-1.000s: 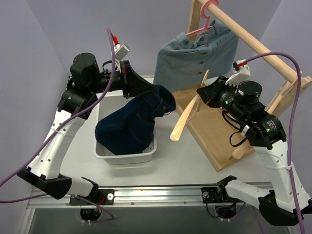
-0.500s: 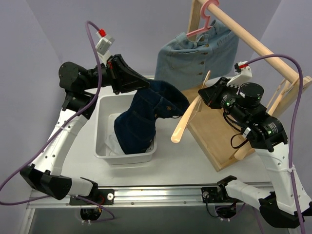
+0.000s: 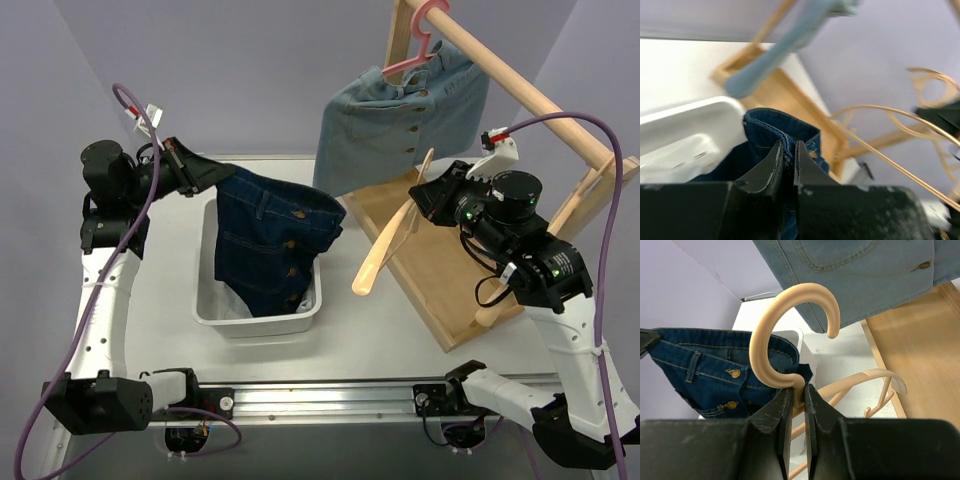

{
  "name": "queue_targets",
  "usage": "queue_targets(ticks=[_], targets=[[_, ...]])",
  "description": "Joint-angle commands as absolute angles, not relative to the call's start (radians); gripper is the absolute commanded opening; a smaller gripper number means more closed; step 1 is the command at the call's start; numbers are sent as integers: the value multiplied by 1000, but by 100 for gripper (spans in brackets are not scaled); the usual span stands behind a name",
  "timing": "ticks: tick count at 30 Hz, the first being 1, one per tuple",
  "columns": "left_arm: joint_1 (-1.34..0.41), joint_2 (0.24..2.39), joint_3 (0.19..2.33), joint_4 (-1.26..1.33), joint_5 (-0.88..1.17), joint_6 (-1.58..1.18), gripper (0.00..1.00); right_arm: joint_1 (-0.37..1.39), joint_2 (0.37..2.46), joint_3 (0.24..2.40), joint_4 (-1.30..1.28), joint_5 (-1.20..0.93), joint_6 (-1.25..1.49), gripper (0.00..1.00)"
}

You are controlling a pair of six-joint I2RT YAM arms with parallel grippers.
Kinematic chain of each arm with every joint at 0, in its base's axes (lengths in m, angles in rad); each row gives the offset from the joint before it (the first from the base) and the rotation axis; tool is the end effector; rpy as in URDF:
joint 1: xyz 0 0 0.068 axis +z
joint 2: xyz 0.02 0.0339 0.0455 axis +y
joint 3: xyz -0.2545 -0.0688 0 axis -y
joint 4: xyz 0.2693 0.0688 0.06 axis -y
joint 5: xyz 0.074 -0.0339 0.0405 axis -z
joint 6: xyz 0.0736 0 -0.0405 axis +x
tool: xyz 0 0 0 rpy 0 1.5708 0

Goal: Remove the skirt from the hanger

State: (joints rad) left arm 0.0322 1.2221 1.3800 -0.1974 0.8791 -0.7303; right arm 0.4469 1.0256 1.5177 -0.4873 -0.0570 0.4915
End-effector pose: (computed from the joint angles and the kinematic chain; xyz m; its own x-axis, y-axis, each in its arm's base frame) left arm 0.3121 -0.0467 0.4495 -0.5288 -0.4428 -0.7241 0.5314 0.4925 -0.6892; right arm 0.2187 0.1094 0.5119 -0.2241 0.4151 -0.8817 -0.4277 0.7711 0.4717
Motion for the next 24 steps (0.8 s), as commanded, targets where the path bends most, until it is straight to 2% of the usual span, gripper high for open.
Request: queue_targets(ticks=[1, 4, 8, 11, 20, 22, 24], targets=[[40, 1144, 1466, -572, 517, -445, 2, 454, 1025, 1580, -465, -38, 472, 0], [31, 1111, 1489, -691, 338, -326, 2, 454, 1028, 1580, -463, -38, 477, 0], [-50, 1057, 1571, -761, -7, -227, 2, 456, 1034, 1571, -459, -52, 485, 0], [-118, 1061, 1606, -772, -64, -181, 2, 456, 1032, 1568, -460, -51, 485, 0], [-175, 1288, 1513, -779, 394, -199, 2, 457, 1029, 1554, -462, -41, 491, 0], [-205, 1325, 1404, -678, 541, -262, 2, 456, 1029, 1551, -462, -40, 489, 0], [-247, 1356, 1308, -602, 577, -307, 2, 457, 1034, 1548, -462, -43, 491, 0]])
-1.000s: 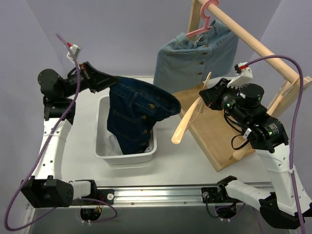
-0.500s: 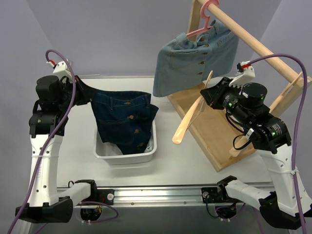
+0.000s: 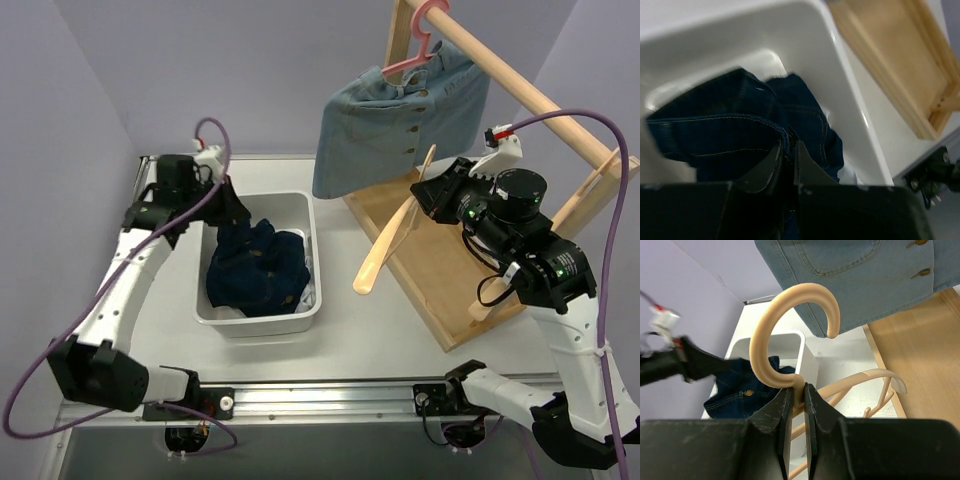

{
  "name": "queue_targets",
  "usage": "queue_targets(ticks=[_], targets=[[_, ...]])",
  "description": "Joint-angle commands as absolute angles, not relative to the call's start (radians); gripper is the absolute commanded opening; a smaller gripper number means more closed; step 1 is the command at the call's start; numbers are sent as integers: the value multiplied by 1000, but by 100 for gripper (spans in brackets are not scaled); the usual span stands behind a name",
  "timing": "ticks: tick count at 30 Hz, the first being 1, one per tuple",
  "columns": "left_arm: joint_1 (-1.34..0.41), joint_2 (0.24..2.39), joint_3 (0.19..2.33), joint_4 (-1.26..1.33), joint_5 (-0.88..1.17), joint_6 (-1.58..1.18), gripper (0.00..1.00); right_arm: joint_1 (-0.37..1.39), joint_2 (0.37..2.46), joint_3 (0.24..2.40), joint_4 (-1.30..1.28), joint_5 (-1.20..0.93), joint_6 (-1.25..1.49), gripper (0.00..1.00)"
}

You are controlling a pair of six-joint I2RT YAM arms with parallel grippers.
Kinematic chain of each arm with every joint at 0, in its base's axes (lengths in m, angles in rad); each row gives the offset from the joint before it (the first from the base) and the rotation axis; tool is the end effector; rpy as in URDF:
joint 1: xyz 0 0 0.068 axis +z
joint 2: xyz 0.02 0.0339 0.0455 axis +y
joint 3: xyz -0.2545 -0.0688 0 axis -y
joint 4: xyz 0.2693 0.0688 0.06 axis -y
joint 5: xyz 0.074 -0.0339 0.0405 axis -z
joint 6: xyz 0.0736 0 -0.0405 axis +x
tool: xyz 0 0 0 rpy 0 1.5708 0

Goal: Remove the skirt from the hanger

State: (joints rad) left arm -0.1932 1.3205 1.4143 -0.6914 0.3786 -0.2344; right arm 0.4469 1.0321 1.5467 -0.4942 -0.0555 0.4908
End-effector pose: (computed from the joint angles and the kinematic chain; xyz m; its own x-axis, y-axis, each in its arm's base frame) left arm 0.3257 -0.0914 0.3649 -0.6482 -0.0931 -0.7558 0.3369 0.8550 -0.3943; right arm 0.2163 0.1082 0.5197 -0.2107 0.4209 -0.8823 -0.4333 0.7688 0.4702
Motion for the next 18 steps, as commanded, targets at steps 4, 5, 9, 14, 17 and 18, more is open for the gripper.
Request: queue_targets(ticks=[4, 5, 9, 14, 17, 18], targets=[[-366, 1454, 1258, -587, 548, -310, 9, 456, 1052, 1545, -483, -49, 479, 0], [-385, 1456, 1256, -591, 520, -311, 12, 456, 1054, 1537, -485, -49, 476, 0], [-390, 1347, 1269, -597, 373, -340, 60, 456, 1069, 1531, -509, -38, 454, 0], [-390, 1191, 1405, -640, 305, -348, 94, 457, 1095, 1513, -520, -32, 433, 0], [-391, 1149, 1480, -635, 328, -364, 94, 459, 1112, 1499, -515, -32, 425, 0], [-391, 1146, 1499, -599, 350, -368, 94, 459, 1121, 1494, -514, -29, 423, 0]])
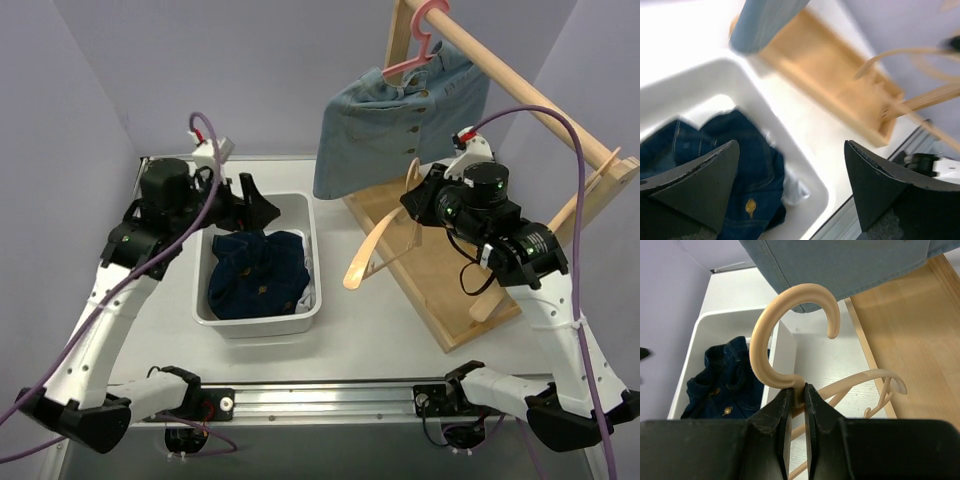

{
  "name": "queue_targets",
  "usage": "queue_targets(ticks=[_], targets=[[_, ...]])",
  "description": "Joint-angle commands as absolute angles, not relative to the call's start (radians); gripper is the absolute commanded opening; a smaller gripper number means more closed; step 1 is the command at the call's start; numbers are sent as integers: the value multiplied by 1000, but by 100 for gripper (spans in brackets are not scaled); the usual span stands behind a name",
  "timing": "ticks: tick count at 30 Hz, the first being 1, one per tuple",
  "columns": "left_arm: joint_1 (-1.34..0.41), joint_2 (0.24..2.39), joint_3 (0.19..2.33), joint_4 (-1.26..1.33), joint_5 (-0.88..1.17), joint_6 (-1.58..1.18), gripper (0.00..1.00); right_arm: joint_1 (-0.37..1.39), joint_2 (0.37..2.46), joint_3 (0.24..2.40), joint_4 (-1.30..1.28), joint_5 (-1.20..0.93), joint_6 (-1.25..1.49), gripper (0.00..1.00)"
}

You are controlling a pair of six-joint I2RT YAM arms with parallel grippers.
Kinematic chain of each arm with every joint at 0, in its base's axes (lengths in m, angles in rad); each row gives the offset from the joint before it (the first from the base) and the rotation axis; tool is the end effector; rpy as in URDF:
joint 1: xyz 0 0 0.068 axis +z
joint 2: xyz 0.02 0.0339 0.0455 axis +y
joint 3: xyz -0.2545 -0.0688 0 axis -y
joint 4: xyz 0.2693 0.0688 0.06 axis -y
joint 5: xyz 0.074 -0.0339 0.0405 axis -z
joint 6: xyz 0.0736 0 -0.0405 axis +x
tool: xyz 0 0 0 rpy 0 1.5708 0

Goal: Remove the skirt from the hanger

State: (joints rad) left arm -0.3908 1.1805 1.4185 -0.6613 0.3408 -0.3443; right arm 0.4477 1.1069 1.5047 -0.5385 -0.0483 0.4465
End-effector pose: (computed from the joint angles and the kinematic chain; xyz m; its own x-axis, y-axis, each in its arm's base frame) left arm 0.2694 -0.1376 0.4118 -0.5738 -0.1077 -0.8119 0.4750 0.7638 -0.4370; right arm 0.2484 0.1232 0.4801 -0.3193 0.3251 -0.8901 -0.3743 0.8197 0.4337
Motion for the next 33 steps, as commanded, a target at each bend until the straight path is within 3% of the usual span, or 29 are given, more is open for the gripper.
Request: queue_targets(ticks=[1, 4, 9, 23, 26, 31, 33], targets=[[-391, 1160, 1520, -577, 444, -368, 94, 460, 1126, 1491, -515, -17, 423, 0], [-443, 1273, 1681, -571, 650, -393, 94, 459, 1150, 1500, -535, 26, 437, 0], [-682, 1420, 2018, -783, 427, -240, 94, 479, 1204, 1539, -572, 109, 474, 0], [-899, 1597, 2157, -975, 270, -149, 94, 509, 1267, 1580, -588, 219, 531, 0], [-933, 1621, 2161, -1020, 207, -127, 100, 515, 1269, 1592, -584, 222, 534, 0], [-934, 1664, 2204, -1083, 95, -112, 67, 531, 1256, 1605, -575, 212, 545, 0], [-934, 1678, 2230, -1094, 97, -109, 33, 538, 1249, 1605, -572, 210, 546, 0]])
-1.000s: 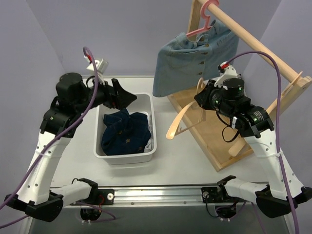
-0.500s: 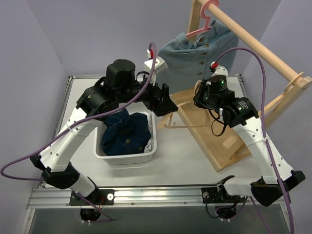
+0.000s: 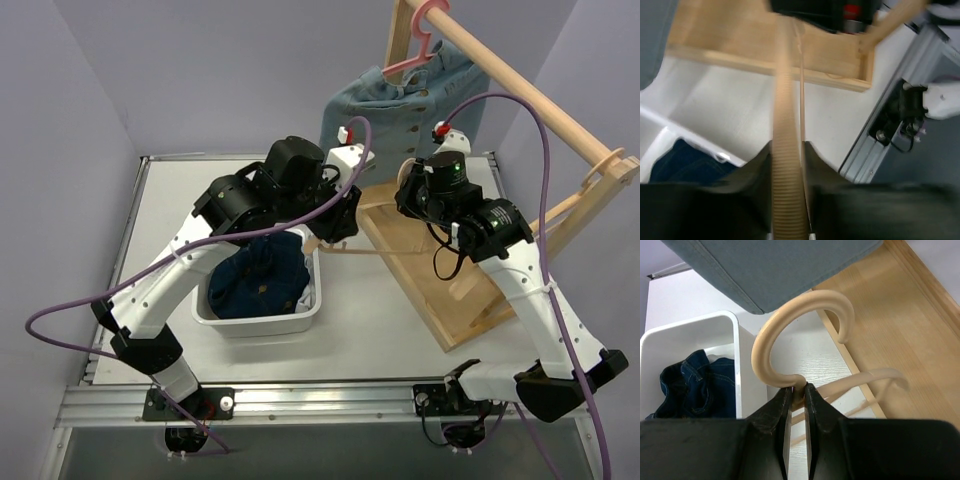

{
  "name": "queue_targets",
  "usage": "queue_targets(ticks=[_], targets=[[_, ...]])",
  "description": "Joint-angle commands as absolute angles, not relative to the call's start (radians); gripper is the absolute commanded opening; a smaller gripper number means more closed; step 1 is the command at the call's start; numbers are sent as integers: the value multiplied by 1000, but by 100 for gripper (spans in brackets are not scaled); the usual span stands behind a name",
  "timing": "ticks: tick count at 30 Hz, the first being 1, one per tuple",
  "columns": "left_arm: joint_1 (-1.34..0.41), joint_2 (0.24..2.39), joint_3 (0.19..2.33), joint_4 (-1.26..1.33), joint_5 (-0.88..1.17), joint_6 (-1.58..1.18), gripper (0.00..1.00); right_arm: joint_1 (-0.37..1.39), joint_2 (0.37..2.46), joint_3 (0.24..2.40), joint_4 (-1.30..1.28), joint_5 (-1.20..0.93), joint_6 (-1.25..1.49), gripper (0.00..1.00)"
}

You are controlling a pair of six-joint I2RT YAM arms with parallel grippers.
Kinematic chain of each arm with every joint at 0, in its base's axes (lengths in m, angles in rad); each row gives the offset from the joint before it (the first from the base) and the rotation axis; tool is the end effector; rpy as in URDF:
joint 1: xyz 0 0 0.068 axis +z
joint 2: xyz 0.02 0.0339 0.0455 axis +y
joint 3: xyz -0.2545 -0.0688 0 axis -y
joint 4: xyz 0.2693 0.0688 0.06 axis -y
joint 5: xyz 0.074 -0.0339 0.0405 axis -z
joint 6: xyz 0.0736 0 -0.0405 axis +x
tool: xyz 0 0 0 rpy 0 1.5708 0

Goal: Remove the skirt from the hanger

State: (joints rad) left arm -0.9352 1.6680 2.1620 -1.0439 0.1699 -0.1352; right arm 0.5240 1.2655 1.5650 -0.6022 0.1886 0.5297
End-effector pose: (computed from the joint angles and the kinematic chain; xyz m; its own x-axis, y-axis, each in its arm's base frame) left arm 0.2146 -0.3118 0.4707 -0.4259 0.3535 -0.8329 0.8289 0.5215 -0.2025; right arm 0.2864 0.1495 0.4494 -0.3928 0.3463 -0.8520 -0.1600 0.8866 0.4341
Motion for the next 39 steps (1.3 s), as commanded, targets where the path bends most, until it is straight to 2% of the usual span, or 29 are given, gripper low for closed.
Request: queue_targets(ticks=[1, 2, 3, 4, 5, 6, 8, 11, 18, 23, 27, 34, 39], targets=[[-934, 1689, 2238, -1092, 103, -109, 12, 540, 1244, 1603, -565, 206, 543, 0], [-934, 1690, 2243, -1085, 92, -113, 3, 541, 1235, 1600, -560, 186, 537, 0], [-934, 1683, 2235, -1075, 91, -112, 2, 541, 1229, 1598, -548, 172, 532, 5], [-934, 1675, 2227, -1062, 87, -109, 2, 541, 1215, 1597, -542, 152, 510, 16], [-934, 1666, 2221, -1042, 71, -110, 2, 541, 1207, 1595, -534, 102, 500, 43], [-933, 1651, 2209, -1034, 60, -106, 2, 541, 1201, 1595, -529, 86, 496, 58], [-931, 1641, 2207, -1019, 46, -97, 2, 541, 1166, 1614, -526, 26, 491, 77], [-930, 1631, 2215, -996, 49, -81, 2, 543, 1108, 1653, -519, 0, 511, 84], [-930, 1618, 2252, -899, 102, -61, 2, 543, 1016, 1776, -499, -118, 543, 83], [-931, 1641, 2286, -758, 167, -80, 2, 542, 887, 1743, -325, -179, 612, 72], [-931, 1742, 2449, -756, 181, -101, 2, 542, 882, 1793, -365, -112, 624, 69], [-931, 1802, 2503, -597, 255, -164, 2, 542, 838, 1776, -360, -55, 641, 69], [-933, 1933, 2608, -610, 351, -212, 2, 543, 830, 1781, -374, -20, 621, 69]])
